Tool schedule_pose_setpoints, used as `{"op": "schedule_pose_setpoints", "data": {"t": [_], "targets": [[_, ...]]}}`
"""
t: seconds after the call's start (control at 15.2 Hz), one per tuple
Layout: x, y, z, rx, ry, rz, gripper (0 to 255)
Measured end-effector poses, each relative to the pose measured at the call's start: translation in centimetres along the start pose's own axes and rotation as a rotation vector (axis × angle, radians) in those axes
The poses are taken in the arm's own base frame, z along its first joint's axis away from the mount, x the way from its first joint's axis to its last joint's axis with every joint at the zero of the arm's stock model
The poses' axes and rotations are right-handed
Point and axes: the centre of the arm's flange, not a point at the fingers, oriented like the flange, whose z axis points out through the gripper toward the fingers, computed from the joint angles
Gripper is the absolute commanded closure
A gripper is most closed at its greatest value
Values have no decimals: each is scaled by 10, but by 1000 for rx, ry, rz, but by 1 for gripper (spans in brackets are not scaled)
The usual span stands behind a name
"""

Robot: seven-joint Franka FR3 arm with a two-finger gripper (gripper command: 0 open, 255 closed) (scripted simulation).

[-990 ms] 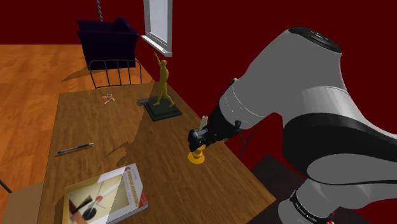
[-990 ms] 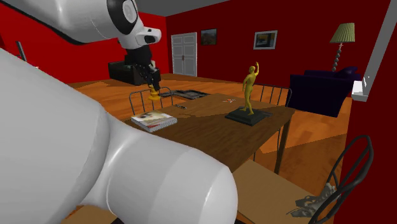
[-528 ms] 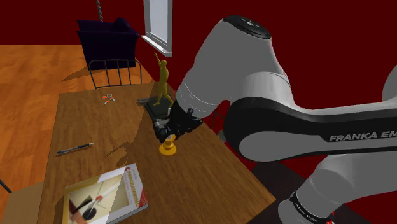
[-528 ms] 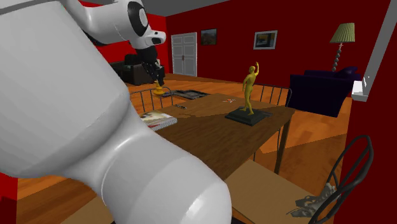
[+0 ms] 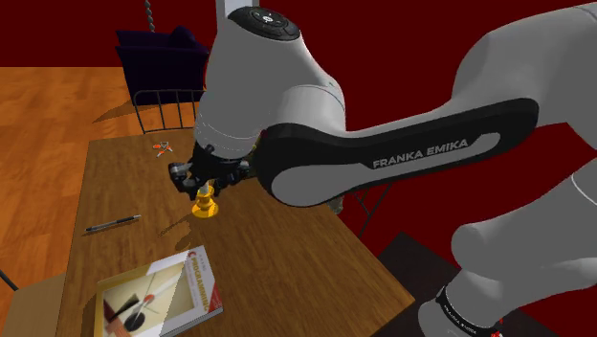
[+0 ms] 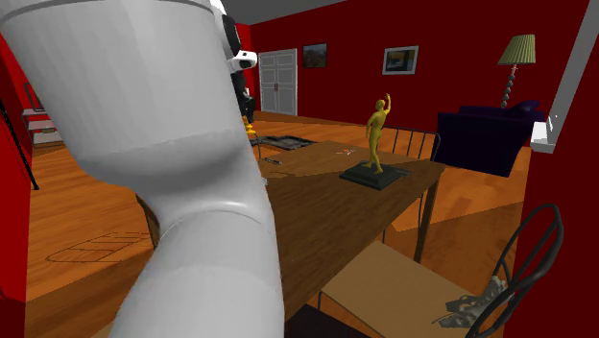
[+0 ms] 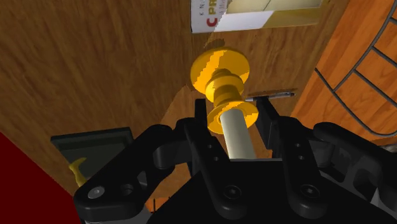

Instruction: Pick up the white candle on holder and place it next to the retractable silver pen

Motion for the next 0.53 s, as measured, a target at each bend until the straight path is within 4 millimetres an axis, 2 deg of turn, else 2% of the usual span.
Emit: {"op": "schedule_pose_setpoints", "data": {"t": [0.13,0.53], "targets": [[19,-18,5,-2,13,0,255],[66,-71,38,6,-1,5,255]]}}
